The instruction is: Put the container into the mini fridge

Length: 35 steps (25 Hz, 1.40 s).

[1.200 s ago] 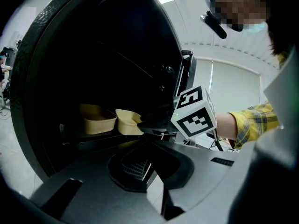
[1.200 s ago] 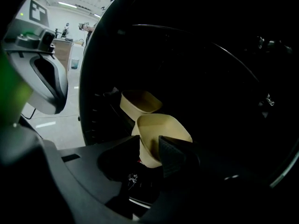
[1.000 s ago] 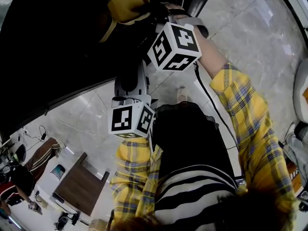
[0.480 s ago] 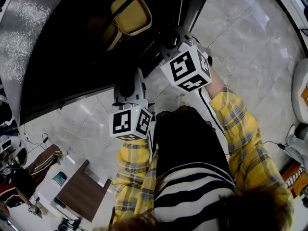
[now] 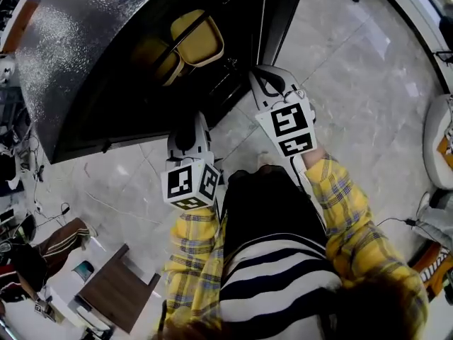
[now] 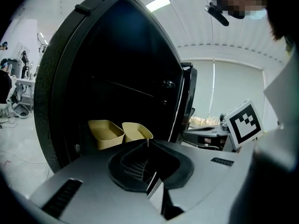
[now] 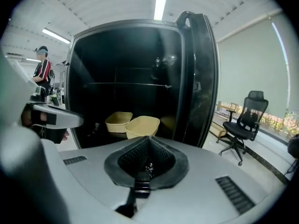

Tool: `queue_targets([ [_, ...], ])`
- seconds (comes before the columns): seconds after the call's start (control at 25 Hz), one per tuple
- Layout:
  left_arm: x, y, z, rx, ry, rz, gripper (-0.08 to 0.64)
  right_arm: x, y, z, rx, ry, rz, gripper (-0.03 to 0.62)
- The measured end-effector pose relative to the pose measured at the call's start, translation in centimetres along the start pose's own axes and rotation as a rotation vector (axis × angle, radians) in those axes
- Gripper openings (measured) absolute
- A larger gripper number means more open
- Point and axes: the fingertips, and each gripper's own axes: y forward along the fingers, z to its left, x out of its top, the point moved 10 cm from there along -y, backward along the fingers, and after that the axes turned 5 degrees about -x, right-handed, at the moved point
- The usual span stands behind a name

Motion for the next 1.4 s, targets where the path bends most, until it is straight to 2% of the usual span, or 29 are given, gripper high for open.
queue_targets([
  [0.52,-0.4,-1.4,-0.9,-0.020,0.055,0.056,0.017,-2.0,-4.1,-0.6,-0.052,0.070,0.063,0.026],
  [1.4,-1.1,-4.3,-1.5,0.004,0.061,0.066,0.017,-3.4,-7.6,0.8,-0.014,0.087,0.074,0.026],
])
